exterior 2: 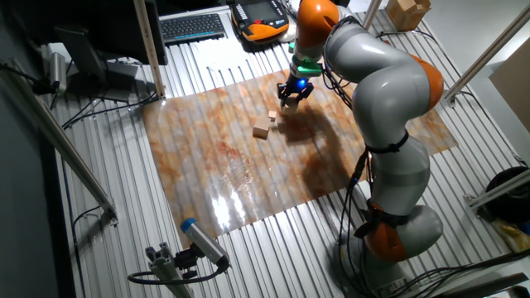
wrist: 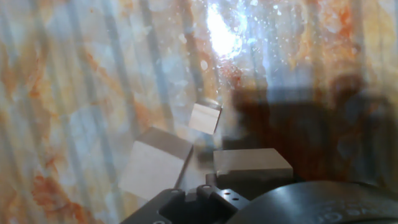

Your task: Pick up the small block on the left and move it to the right

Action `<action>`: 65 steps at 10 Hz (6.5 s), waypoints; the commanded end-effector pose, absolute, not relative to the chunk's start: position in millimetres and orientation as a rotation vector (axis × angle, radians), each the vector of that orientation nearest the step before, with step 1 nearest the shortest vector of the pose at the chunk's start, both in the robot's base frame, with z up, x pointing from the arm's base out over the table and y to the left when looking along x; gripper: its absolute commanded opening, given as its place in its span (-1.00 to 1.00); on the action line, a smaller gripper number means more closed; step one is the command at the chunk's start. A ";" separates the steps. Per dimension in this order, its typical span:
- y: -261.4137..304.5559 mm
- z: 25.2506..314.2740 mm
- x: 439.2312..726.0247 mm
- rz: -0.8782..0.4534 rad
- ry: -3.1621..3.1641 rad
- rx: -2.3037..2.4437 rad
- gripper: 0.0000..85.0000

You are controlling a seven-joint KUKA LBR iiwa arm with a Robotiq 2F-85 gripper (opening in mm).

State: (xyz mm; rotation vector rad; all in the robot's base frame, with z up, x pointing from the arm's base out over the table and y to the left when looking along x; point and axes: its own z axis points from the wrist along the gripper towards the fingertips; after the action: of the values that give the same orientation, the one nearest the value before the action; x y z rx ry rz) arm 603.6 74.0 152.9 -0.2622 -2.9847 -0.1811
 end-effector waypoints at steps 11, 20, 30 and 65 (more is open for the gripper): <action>74.7 153.2 603.6 -0.145 -3.127 -0.329 -1.00; 164.3 189.1 637.5 -0.241 -3.009 -0.648 -1.00; 279.0 151.9 622.5 -0.353 -2.913 -1.036 -1.00; 270.4 76.8 592.8 0.187 -3.040 -0.725 0.60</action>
State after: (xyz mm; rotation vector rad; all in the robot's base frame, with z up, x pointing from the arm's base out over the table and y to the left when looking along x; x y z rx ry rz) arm 593.0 269.8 78.4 -0.7238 -3.0403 0.1868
